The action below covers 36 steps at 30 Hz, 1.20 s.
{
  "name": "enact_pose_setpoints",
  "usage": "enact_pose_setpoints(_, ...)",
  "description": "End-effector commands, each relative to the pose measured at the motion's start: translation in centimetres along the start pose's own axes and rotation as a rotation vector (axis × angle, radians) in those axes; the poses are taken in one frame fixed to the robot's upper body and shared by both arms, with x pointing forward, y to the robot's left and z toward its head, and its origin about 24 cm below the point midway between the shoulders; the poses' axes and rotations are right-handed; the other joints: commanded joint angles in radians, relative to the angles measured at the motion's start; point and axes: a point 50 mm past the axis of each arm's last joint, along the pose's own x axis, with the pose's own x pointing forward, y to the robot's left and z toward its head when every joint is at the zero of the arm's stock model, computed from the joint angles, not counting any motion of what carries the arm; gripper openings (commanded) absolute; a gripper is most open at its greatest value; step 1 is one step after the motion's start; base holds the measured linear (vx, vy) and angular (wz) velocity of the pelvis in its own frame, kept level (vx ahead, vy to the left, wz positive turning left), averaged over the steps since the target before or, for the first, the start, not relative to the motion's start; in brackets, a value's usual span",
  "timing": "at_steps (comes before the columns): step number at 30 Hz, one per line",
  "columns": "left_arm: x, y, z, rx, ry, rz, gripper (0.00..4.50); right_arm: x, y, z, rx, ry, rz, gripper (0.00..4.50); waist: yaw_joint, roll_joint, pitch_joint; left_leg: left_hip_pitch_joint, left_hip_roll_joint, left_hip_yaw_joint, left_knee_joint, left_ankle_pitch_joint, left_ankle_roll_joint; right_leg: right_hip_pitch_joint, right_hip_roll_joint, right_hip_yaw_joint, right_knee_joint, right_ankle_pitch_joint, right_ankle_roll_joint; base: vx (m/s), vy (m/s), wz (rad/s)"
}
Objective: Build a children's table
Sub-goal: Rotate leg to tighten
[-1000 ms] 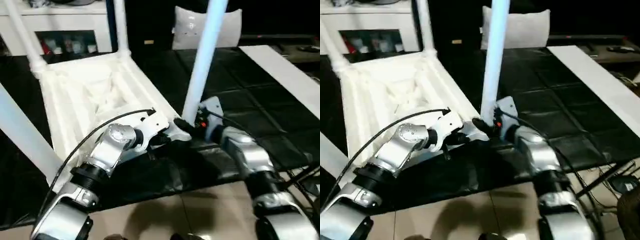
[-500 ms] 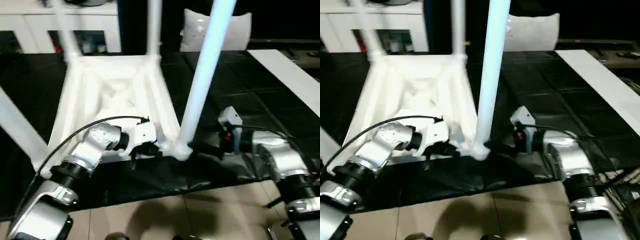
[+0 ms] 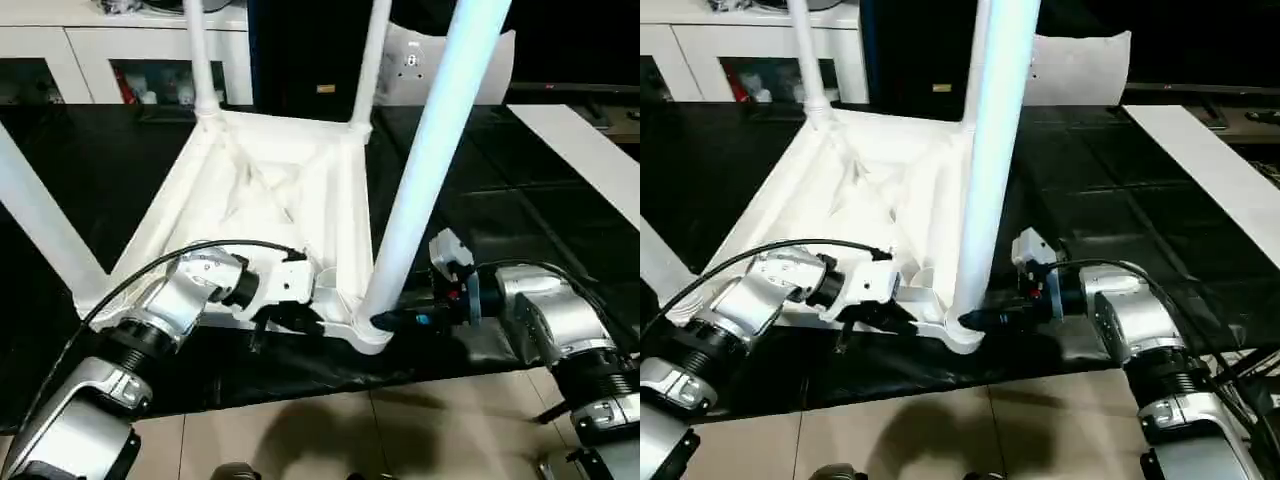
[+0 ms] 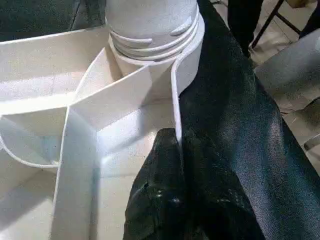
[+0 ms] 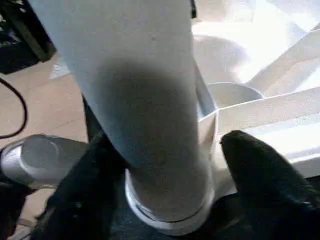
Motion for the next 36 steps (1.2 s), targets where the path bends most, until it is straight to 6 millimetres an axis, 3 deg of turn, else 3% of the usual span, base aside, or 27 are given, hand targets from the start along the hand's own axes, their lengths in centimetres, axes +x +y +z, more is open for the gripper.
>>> enact_pose_setpoints(1, 1.0, 0.0, 1.3, 0.078, -0.001, -0.075, 0.00, -0.1, 0.2, 0.3, -0.013, 0.003, 0.016, 3.03, -0.006, -0.001, -0.074, 0.004, 0.045, -0.005, -0.063, -0.121, 0.068, 0.062, -0.091, 0.061, -0.069, -0.361, -0.108, 0.000, 0.000, 0.00)
enact_pose_setpoints(9, 0.8, 0.0, 1.1, 0.046, -0.015, -0.064, 0.00, 0.6, 0.4, 0.3, 0.027, -0.037, 0.049, 2.23, -0.004, 0.001, -0.074, 0.005, 0.046, -0.006, -0.063, -0.119, 0.065, 0.061, -0.092, 0.060, -0.070, -0.371, -0.102, 0.000, 0.000, 0.00)
enact_pose_setpoints(13, 0.8, 0.2, 1.2, -0.013, -0.057, -0.028, 0.00, 1.1, 0.6, 0.5, 0.052, -0.073, 0.033, 2.11, -0.005, 0.000, -0.074, 0.005, 0.045, -0.005, -0.063, -0.115, 0.060, 0.061, -0.091, 0.061, -0.070, -0.375, -0.097, 0.000, 0.000, 0.00)
enact_pose_setpoints(15, 0.9, 0.3, 1.5, -0.068, -0.085, 0.006, 0.00, 1.8, 0.1, 0.4, 0.064, -0.058, -0.072, 2.08, -0.005, 0.002, -0.073, 0.004, 0.045, -0.006, -0.064, -0.117, 0.059, 0.061, -0.092, 0.060, -0.072, -0.380, -0.095, 0.000, 0.000, 0.00)
enact_pose_setpoints(16, 1.0, 0.4, 1.6, -0.091, -0.097, 0.021, 0.00, 2.1, -0.2, 0.2, 0.064, -0.044, -0.132, 2.07, -0.010, 0.003, -0.070, 0.006, 0.045, -0.007, -0.066, -0.132, 0.048, 0.059, -0.092, 0.059, -0.075, -0.404, -0.091, 0.000, 0.000, 0.00)
enact_pose_setpoints(17, 1.2, 0.7, 1.8, -0.127, -0.114, 0.072, 0.00, 2.6, -0.8, 0.3, 0.074, -0.049, -0.231, 2.05, -0.020, 0.004, -0.065, 0.011, 0.039, -0.008, -0.065, -0.172, 0.027, 0.055, -0.094, 0.053, -0.088, -0.493, -0.071, 0.000, 0.000, 0.00)
enact_pose_setpoints(19, 1.7, 1.3, 2.3, -0.169, -0.131, 0.163, 0.00, 3.3, -1.7, 0.5, 0.110, -0.072, -0.369, 2.02, -0.035, 0.003, -0.064, 0.010, 0.033, -0.011, -0.063, -0.186, 0.011, 0.057, -0.094, 0.046, -0.100, -0.560, -0.043, 0.000, 0.000, 0.00)
enact_pose_setpoints(21, 2.2, 1.6, 2.6, -0.205, -0.137, 0.227, 0.00, 3.8, -2.2, 0.7, 0.145, -0.088, -0.455, 2.01, -0.047, 0.002, -0.064, 0.004, 0.031, -0.015, -0.062, -0.190, 0.006, 0.061, -0.093, 0.039, -0.103, -0.578, -0.028, 0.000, 0.000, 0.00)
enact_pose_setpoints(22, 2.5, 1.7, 2.9, -0.232, -0.139, 0.253, 0.00, 4.3, -2.5, 0.9, 0.171, -0.098, -0.511, 2.00, -0.066, 0.003, -0.065, 0.006, 0.033, -0.019, -0.062, -0.208, 0.004, 0.060, -0.093, 0.037, -0.107, -0.579, -0.023, 0.000, 0.000, 0.00)
enact_pose_setpoints(24, 3.0, 1.8, 3.2, -0.264, -0.141, 0.282, 0.00, 4.9, -3.0, 1.0, 0.211, -0.109, -0.591, 1.98, -0.082, 0.001, -0.065, 0.002, 0.026, -0.017, -0.058, -0.216, 0.020, 0.060, -0.092, 0.036, -0.112, -0.586, -0.019, 0.000, 0.000, 0.00)
enact_pose_setpoints(28, 3.8, 2.5, 3.9, -0.310, -0.145, 0.383, 0.00, 6.2, -3.5, 1.5, 0.238, -0.114, -0.687, 1.98, -0.099, 0.002, -0.066, 0.004, 0.021, -0.013, -0.052, -0.199, 0.039, 0.054, -0.088, 0.036, -0.116, -0.577, -0.026, 0.000, 0.000, 0.00)
enact_pose_setpoints(29, 4.0, 2.7, 4.1, -0.320, -0.142, 0.415, 0.00, 6.6, -3.5, 1.6, 0.225, -0.118, -0.696, 1.98, -0.099, 0.003, -0.066, 0.005, 0.021, -0.013, -0.053, -0.197, 0.044, 0.053, -0.088, 0.038, -0.116, -0.572, -0.028, 0.000, 0.000, 0.00)
enact_pose_setpoints(32, 4.3, 2.8, 4.2, -0.309, -0.117, 0.442, 0.00, 6.8, -3.4, 2.0, 0.204, -0.153, -0.691, 2.66, -0.097, 0.002, -0.070, 0.002, 0.031, -0.014, -0.058, -0.179, 0.057, 0.055, -0.089, 0.046, -0.102, -0.494, -0.055, 0.000, 0.000, 0.00)
enact_pose_setpoints(36, 3.7, 2.8, 3.6, -0.284, -0.088, 0.459, 0.00, 5.9, -3.2, 1.7, 0.175, -0.157, -0.655, 3.00, -0.082, 0.004, -0.075, 0.000, 0.039, -0.011, -0.059, -0.118, 0.076, 0.058, -0.088, 0.060, -0.075, -0.336, -0.120, 0.000, 0.000, 0.00)
